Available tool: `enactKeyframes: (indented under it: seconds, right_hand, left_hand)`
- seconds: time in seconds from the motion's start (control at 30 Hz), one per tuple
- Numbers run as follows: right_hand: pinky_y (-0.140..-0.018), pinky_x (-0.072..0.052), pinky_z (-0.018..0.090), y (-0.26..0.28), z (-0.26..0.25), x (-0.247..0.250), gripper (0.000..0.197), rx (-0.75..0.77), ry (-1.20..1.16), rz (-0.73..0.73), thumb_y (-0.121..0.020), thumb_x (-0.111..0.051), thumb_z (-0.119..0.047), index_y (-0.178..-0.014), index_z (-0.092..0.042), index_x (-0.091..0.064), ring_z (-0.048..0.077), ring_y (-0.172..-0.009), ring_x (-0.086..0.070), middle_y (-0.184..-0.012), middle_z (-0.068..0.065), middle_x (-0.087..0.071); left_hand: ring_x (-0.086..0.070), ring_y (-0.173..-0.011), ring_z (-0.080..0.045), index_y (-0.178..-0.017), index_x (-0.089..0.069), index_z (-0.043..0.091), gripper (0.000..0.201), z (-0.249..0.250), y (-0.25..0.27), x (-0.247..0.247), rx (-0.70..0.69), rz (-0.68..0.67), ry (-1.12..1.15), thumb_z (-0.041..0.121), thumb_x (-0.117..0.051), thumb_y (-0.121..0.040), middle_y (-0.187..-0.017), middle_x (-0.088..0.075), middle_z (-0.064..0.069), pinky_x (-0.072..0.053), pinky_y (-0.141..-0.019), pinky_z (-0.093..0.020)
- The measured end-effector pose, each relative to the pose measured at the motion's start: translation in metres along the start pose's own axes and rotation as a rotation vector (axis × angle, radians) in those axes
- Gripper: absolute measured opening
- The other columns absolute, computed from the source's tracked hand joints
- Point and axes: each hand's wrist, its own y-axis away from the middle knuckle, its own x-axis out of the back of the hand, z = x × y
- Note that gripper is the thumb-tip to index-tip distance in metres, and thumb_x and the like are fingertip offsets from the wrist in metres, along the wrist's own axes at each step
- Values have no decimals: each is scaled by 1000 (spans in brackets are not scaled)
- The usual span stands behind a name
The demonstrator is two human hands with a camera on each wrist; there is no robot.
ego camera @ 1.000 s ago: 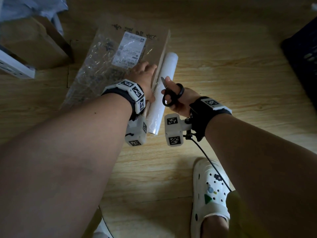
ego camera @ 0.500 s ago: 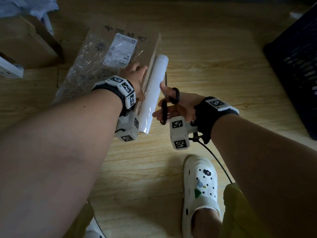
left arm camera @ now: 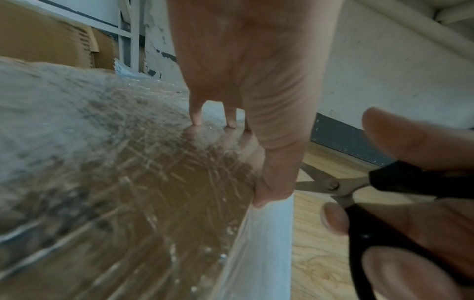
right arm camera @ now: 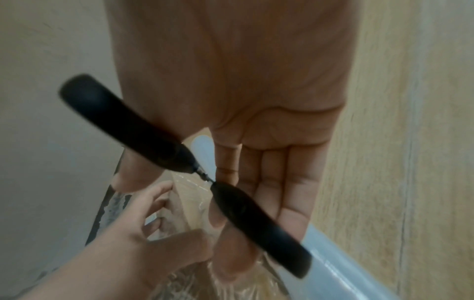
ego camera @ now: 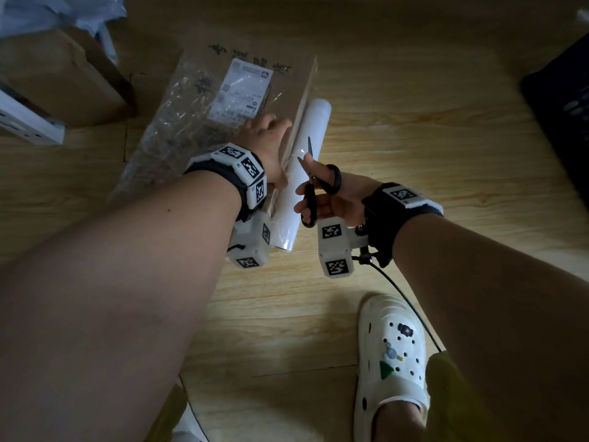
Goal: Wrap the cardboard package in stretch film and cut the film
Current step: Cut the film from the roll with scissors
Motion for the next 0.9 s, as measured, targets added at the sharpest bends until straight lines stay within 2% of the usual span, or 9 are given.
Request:
enactKeyframes:
  seconds: [0.13, 0.23, 0.4, 0.53, 0.67, 0.9]
  right_hand:
    - [-65, -53, 32, 6, 7, 8, 54, 13, -37, -20, -84, -56, -61, -93, -7, -58, 23, -58, -61, -73, 12, -65]
    - [-59, -52, 29, 9, 7, 9, 54, 30, -39, -23, -83, -57, -60, -92, -8, -58, 21, -56, -59, -72, 10, -63]
    - [-58, -53, 28, 11, 4, 5, 50, 35, -67, -18, -86, -56, -58, -87, -8, -58, 19, -53, -57, -69, 10, -62]
    - [-59, -49, 29, 14, 7, 10, 46, 53, -115, 8, -80, -65, -56, -86, -11, -58, 19, -54, -54, -80, 10, -59]
    - [-51, -50, 24, 14, 5, 7, 49, 59, -102, 6, -84, -61, -56, -88, -8, -58, 17, -50, -54, -67, 9, -59]
    - [-49, -51, 24, 4, -4, -2, 50, 29, -79, 31, -85, -60, -57, -85, -7, -59, 20, -50, -58, -65, 10, -64]
  left_hand:
    - [-21, -134, -33, -139, -32, 29, 87, 2, -2, 5, 10, 29, -1, 29, -80, -67, -143, -27, -3, -36, -99, -47]
    - [-22, -133, -33, -137, -33, 29, 81, 4, -1, 8, 18, 31, -13, 30, -78, -70, -142, -28, -4, -37, -97, -49]
    - [-23, -132, -33, -136, -34, 29, 79, 5, -1, 7, 30, 37, -16, 29, -79, -71, -141, -28, -4, -37, -97, -49]
    - [-23, -132, -33, -134, -35, 28, 78, 7, -2, 8, 48, 34, -8, 26, -79, -70, -140, -28, -4, -38, -94, -50]
    - [-22, -132, -33, -134, -35, 28, 77, 7, -2, 10, 45, 32, -5, 25, -79, -70, -140, -28, -5, -37, -96, -49]
    - [-28, -130, -33, -128, -42, 25, 63, 9, -8, 10, 41, 84, -1, 31, -75, -75, -137, -33, -5, -39, -91, -45]
